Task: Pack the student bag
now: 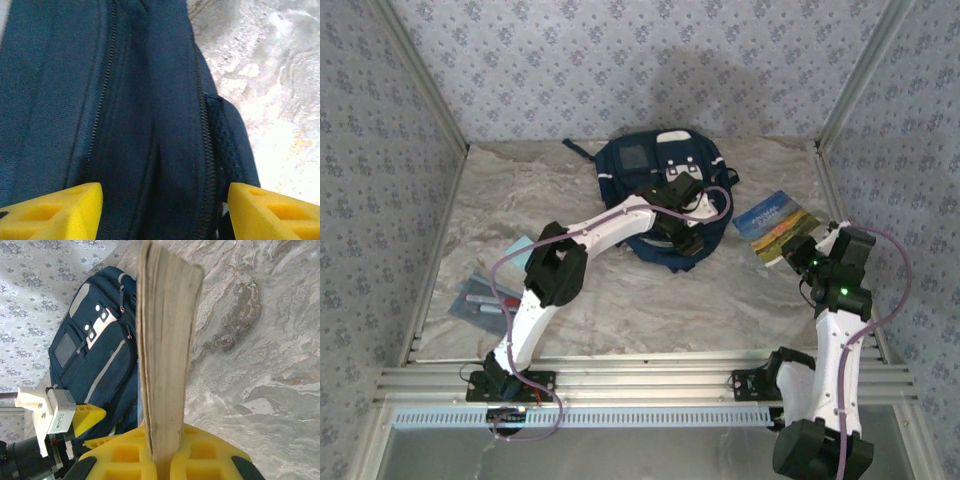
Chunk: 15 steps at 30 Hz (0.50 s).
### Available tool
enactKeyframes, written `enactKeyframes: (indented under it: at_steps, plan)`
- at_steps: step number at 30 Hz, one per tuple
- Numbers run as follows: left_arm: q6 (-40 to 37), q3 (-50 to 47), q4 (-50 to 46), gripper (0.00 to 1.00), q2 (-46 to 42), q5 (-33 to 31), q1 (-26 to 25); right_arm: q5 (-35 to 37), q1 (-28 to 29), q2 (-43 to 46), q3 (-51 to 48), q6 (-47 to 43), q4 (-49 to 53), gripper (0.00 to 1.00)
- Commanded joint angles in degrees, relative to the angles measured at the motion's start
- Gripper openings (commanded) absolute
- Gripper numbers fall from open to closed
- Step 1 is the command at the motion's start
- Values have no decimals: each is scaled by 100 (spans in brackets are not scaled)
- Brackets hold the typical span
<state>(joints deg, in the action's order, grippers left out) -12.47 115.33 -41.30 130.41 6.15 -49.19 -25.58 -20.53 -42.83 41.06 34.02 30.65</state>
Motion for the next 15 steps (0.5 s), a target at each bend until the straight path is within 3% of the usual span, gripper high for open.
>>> enactKeyframes:
  at_steps: [1, 6, 15]
  plan:
    - [-123, 290, 157, 64, 69, -355, -3, -253, -64, 117, -9, 41, -360, 0]
    - [-149, 368, 63, 39, 141, -159, 8, -295, -95, 112, -28, 46, -384, 0]
    - [-135, 324, -124, 48, 194, 211, 5, -346, -135, 117, -55, 78, -427, 0]
